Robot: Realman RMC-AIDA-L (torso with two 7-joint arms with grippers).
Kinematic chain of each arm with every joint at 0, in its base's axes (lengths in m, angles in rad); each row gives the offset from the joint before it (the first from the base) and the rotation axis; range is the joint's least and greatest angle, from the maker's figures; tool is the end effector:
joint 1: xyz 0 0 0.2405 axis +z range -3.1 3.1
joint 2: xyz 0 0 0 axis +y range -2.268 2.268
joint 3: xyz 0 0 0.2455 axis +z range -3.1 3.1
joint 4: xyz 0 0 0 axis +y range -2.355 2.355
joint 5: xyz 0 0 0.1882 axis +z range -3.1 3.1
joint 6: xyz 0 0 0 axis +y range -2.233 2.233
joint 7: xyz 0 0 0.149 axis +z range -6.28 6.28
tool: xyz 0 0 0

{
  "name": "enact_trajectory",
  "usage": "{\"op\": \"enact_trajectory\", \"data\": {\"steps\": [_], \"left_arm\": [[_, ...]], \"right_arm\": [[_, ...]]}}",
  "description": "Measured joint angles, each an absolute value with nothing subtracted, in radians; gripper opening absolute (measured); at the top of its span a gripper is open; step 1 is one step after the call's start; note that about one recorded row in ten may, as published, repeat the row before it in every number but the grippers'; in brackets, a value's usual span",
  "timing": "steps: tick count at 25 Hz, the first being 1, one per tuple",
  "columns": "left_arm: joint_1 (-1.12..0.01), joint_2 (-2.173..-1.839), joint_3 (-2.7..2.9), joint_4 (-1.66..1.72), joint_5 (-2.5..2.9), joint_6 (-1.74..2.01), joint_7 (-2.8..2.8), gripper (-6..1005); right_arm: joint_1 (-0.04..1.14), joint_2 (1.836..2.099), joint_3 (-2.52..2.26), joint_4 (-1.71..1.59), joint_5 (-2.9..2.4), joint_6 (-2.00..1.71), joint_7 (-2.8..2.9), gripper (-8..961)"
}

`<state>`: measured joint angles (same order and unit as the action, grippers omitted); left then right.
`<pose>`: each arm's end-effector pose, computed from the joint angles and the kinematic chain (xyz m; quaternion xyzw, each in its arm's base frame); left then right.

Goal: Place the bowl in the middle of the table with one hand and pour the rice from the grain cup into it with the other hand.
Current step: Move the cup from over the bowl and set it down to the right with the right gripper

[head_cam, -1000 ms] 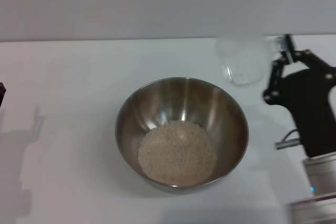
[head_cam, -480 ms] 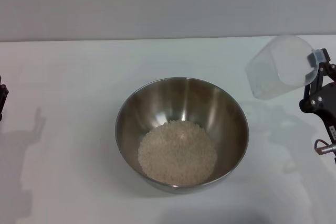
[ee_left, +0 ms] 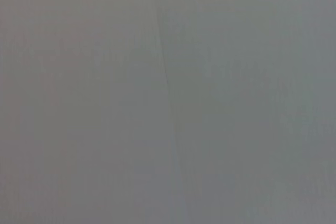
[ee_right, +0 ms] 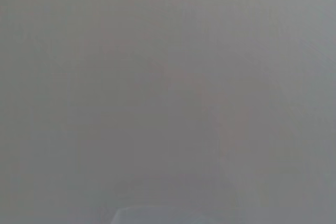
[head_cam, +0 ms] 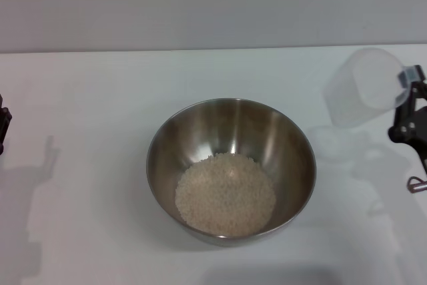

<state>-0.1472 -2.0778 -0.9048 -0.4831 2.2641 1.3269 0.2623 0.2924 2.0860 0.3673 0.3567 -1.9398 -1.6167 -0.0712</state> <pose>-0.3021 0.2621 0.0217 -0.6173 -0.1515 -0.2762 0.7209 0.2549 0.2547 -0.0039 -0.6559 0.1149 0.4194 0.6170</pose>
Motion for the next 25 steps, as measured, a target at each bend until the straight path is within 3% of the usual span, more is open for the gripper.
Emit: {"op": "enact_trajectory", "data": {"steps": [25], "left_arm": [[-0.156,-2.079,-0.900,-0.482,2.264,1.315,0.262,830]], "right_arm": [[0.340,2.088,0.417,0.284,-1.920,-1.223,-0.043,15]]}}
